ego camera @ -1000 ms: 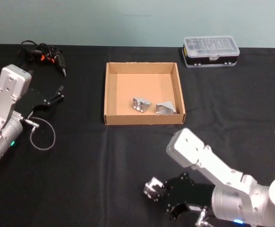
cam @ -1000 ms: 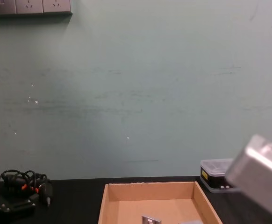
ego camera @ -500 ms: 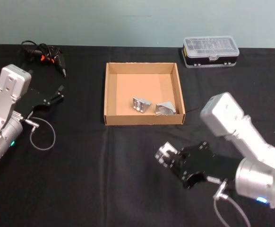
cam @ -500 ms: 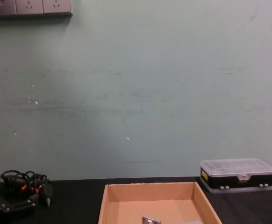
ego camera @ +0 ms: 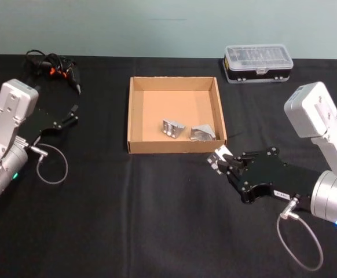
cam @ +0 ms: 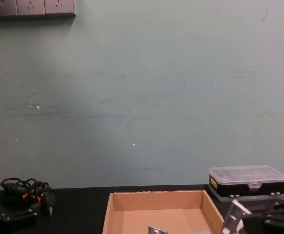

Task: Use one hand to pick up the angle iron from the table and place it into the box.

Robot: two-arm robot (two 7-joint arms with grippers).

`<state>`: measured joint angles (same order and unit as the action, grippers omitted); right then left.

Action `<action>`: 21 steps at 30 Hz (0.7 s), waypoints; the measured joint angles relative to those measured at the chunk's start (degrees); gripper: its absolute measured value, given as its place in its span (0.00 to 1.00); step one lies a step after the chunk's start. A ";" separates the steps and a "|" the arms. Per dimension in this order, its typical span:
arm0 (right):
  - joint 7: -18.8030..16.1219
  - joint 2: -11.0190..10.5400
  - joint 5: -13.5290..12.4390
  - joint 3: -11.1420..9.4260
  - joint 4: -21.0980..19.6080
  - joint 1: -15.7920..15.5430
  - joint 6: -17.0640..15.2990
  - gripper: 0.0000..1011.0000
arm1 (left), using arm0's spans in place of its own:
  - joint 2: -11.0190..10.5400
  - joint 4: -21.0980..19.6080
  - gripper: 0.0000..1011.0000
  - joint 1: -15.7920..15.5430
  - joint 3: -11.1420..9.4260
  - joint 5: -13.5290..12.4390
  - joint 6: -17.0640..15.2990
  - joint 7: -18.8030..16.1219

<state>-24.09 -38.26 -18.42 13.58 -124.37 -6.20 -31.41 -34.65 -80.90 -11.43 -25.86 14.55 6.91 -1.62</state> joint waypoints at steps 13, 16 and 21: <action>1.91 -0.59 -1.05 0.69 0.91 1.08 1.17 0.08 | 0.00 0.00 1.00 0.00 0.00 0.00 0.00 0.00; 2.41 -0.26 -1.07 1.00 1.59 2.25 1.53 0.08 | 0.00 0.00 1.00 0.00 0.00 0.00 0.00 0.00; 3.33 1.04 -0.40 2.25 3.60 5.41 1.68 0.08 | 0.00 0.00 1.00 0.00 0.00 0.00 0.00 0.00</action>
<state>-20.77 -37.22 -18.82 15.83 -120.76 -0.79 -29.73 -34.65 -80.90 -11.43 -25.86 14.55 6.90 -1.62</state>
